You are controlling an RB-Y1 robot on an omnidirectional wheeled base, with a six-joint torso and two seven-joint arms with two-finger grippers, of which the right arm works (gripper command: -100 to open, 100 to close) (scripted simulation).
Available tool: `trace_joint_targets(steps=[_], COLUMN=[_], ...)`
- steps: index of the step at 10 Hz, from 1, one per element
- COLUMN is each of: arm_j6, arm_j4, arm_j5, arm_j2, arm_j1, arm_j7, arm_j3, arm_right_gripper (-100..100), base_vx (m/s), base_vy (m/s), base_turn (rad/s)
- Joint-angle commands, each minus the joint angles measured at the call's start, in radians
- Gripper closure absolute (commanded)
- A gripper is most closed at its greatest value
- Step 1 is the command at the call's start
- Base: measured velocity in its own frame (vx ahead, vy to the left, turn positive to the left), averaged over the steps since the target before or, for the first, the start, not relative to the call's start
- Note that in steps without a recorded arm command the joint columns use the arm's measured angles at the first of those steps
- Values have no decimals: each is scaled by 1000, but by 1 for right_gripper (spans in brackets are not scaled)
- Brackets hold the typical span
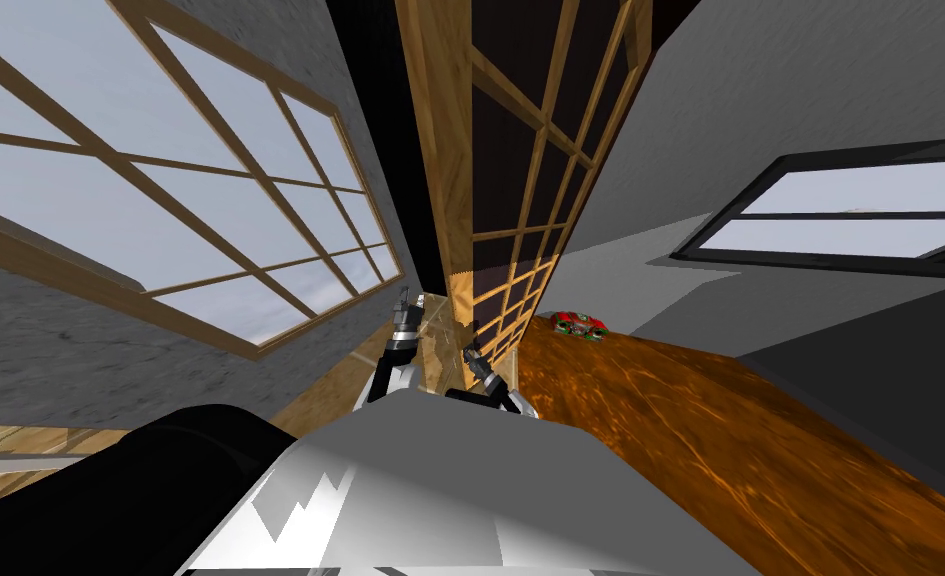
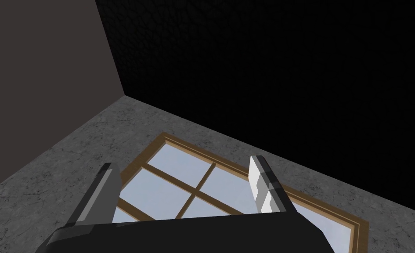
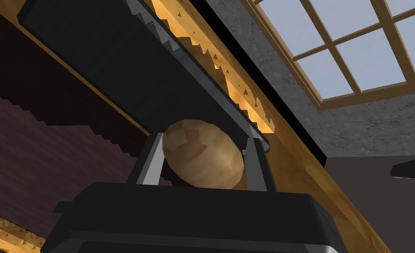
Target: Push the door open
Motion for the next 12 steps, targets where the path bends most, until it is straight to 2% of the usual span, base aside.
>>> trace_joint_targets(steps=[1,4,5,6,7,8,9,11,12], arm_j6=[-3,-4,-4,-4,-4,-5,-5,-5,-5], arm_j4=[6,8,8,8,8,9,9,10,10], arm_j5=[-13,-38,-38,-50,-50,-62,-62,-88,-88], arm_j2=[4,1,1,-1,-1,-3,-3,-5,-5], arm_j1=[-4,-8,-8,-10,-10,-12,-12,-17,-17], arm_j7=[-50,-126,-133,-169,-174,-213,-215,-280,-298], arm_j3=[15,36,36,46,46,57,57,79,79], arm_right_gripper=[100,100,100,100,100,100,100,100,100], base_vx=[10,16,14,10,7,2,15,17,9], base_vy=[26,30,17,17,6,28,35,44,19], base_turn=[-34,-26,-1,-11,3,-56,-40,-56,-17])
